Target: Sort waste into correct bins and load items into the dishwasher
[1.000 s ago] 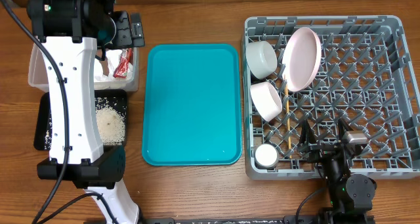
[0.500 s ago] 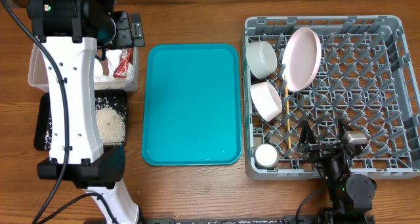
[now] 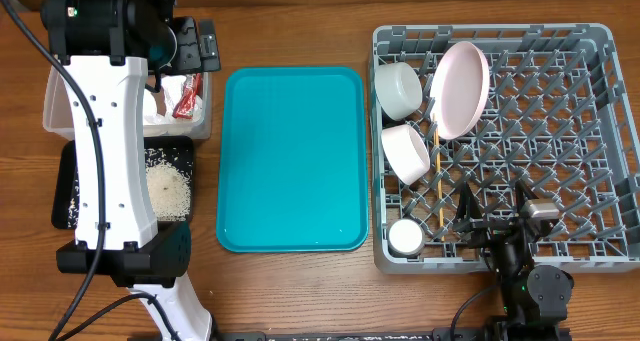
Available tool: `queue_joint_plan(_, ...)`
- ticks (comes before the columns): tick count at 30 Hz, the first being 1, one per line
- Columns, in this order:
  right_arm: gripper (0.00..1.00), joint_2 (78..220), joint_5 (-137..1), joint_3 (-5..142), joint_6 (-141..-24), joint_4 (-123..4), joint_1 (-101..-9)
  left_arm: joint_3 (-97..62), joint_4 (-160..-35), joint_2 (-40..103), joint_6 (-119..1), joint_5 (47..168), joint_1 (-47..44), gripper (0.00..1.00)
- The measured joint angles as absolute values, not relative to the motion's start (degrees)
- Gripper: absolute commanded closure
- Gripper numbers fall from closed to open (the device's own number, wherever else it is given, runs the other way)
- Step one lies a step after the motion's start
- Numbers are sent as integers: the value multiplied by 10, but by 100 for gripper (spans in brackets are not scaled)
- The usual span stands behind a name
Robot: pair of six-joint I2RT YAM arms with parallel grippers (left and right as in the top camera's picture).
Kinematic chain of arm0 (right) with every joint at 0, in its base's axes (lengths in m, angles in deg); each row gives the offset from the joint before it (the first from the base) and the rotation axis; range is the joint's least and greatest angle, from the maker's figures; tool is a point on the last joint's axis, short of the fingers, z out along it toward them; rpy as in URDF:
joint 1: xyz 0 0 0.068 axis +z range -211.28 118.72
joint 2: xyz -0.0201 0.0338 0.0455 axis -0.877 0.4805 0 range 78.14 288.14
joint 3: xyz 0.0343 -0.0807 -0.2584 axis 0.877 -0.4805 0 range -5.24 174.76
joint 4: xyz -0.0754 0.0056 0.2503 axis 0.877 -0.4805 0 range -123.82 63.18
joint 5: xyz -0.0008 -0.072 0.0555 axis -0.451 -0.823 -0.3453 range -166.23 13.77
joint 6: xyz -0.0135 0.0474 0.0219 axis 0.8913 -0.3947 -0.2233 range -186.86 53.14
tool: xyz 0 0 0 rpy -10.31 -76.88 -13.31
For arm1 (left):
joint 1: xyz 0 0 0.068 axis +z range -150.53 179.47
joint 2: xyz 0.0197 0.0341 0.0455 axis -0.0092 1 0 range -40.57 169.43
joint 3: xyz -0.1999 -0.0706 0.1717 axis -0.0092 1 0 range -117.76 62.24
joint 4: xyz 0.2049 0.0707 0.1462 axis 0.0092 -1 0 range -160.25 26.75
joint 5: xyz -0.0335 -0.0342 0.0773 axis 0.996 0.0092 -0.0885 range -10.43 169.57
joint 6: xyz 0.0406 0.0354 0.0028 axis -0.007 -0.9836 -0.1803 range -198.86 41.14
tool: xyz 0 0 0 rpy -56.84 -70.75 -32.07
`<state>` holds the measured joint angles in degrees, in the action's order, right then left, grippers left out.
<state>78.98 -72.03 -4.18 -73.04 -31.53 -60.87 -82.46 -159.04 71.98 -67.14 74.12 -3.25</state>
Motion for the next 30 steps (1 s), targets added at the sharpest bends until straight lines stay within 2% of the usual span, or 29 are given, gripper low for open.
queue_joint_plan(4, 0, 790, -720, -42, -731, -315, -609, -825, -1569, 717, -672, 741, -32, 0)
queue_joint_plan(10, 0, 790, -720, -42, -730, -315, -609, -726, -1350, 633, -683, 766, -32, 0)
queue_joint_plan(21, 0, 790, -720, -42, -730, -315, -609, -166, -946, 242, -722, 813, -31, 0)
queue_joint_plan(30, 0, 790, -720, -42, -730, -315, -609, 255, -684, -26, -739, 816, -31, 0)
